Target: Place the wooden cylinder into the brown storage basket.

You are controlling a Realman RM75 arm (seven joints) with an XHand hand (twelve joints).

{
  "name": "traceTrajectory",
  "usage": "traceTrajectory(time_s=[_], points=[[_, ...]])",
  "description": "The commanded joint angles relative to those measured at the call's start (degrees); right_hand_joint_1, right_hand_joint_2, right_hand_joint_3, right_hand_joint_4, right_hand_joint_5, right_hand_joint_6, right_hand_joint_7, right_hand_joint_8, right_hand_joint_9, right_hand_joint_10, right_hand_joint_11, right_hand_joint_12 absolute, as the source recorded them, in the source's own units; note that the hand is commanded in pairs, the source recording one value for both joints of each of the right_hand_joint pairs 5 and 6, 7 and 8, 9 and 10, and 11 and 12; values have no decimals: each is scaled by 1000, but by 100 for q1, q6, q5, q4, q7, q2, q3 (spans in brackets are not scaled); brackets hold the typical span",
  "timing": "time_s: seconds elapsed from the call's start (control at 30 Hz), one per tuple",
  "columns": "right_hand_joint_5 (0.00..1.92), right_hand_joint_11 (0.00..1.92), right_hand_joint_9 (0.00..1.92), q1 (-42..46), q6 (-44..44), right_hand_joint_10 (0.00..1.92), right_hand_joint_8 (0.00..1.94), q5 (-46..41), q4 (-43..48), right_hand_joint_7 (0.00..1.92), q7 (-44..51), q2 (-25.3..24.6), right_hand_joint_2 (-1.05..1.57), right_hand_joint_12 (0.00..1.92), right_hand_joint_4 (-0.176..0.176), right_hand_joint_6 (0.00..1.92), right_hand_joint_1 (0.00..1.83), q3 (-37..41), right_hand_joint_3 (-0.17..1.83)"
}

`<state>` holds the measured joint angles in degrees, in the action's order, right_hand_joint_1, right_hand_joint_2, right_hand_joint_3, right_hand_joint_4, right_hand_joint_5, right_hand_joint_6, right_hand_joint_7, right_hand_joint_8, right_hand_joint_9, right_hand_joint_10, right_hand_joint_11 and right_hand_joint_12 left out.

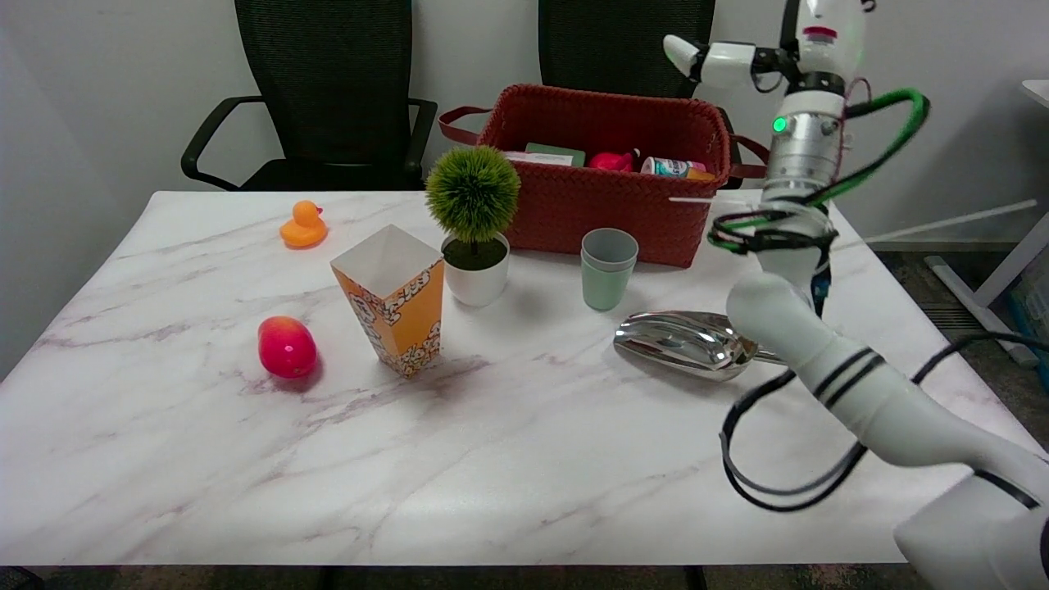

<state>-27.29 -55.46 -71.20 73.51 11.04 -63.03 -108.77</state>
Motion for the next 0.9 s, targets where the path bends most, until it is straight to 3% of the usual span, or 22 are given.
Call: traceTrajectory(time_s=[0.03, 0.47, 0.9], points=[[99, 438, 358, 2535, -1923, 358, 312, 537, 2424, 312, 975, 156, 189, 438, 0, 99, 1024, 89, 525], [95, 421, 336, 2781, -3727, 336, 281, 733, 2324, 281, 1524, 138, 164, 421, 0, 95, 1052, -1476, 593], [94, 420, 338, 2844, -4180, 338, 282, 954, 2192, 282, 1608, 3, 178, 420, 0, 94, 1064, -2001, 632]])
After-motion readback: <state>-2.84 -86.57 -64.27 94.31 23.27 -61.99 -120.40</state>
